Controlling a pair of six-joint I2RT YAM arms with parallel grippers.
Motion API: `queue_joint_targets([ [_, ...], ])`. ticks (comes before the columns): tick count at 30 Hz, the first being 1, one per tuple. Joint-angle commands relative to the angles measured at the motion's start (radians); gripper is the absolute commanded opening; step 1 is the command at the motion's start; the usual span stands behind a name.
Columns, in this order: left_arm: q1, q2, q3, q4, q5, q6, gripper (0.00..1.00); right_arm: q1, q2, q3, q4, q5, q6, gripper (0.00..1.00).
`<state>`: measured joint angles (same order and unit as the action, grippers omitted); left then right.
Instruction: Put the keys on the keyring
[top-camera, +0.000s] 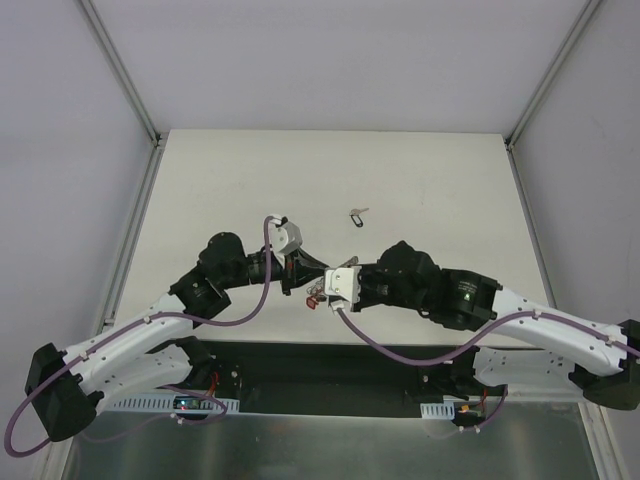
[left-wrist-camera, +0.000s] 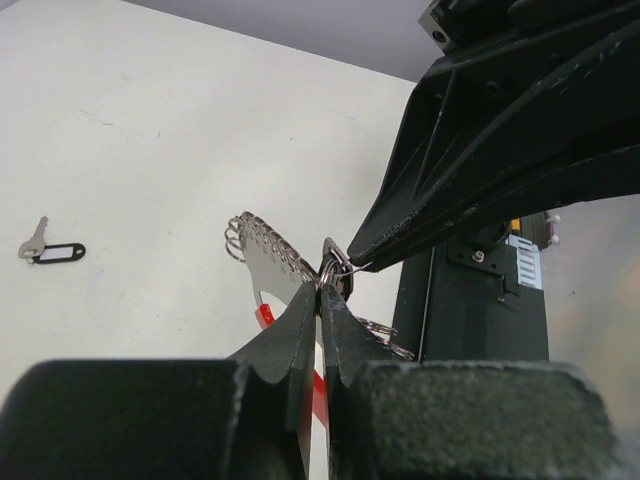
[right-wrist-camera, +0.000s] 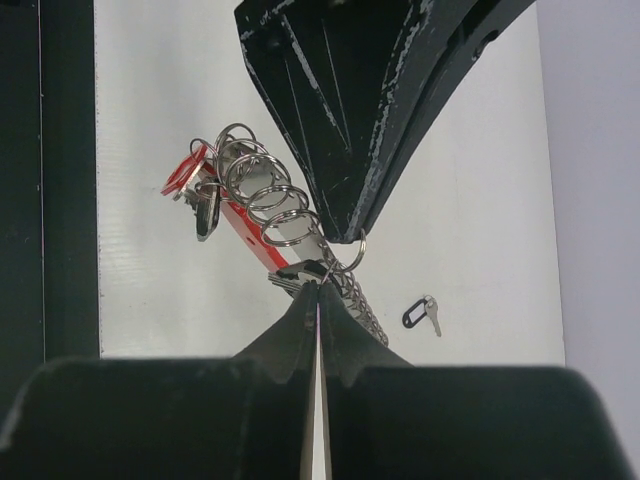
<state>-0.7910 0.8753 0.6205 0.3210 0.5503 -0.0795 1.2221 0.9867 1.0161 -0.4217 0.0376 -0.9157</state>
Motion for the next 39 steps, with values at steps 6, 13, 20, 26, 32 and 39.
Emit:
queue_joint_targets([
  [6, 0.009, -0.071, -0.102, 0.311, -0.114, -0.121, 0.00, 0.005, 0.040, -0.036, 0.093, 0.022, 0.032, 0.01],
  [13, 0.010, -0.121, -0.136, 0.248, -0.125, -0.048, 0.19, 0.005, 0.023, -0.008, 0.087, 0.070, -0.011, 0.01],
  [20, 0.010, -0.179, -0.116, 0.073, -0.168, 0.046, 0.47, 0.004, 0.035, 0.030, 0.063, 0.097, -0.046, 0.01],
  [26, 0.010, -0.243, 0.004, -0.255, -0.421, 0.070, 0.69, -0.065, 0.096, 0.059, 0.054, 0.062, -0.017, 0.01],
  [32, 0.012, -0.360, 0.036, -0.482, -0.708, 0.015, 0.99, -0.159, 0.194, 0.130, 0.031, 0.083, 0.040, 0.01],
  [39, 0.022, -0.368, 0.113, -0.678, -0.914, -0.066, 0.99, -0.256, 0.243, 0.160, -0.002, 0.053, 0.135, 0.01],
])
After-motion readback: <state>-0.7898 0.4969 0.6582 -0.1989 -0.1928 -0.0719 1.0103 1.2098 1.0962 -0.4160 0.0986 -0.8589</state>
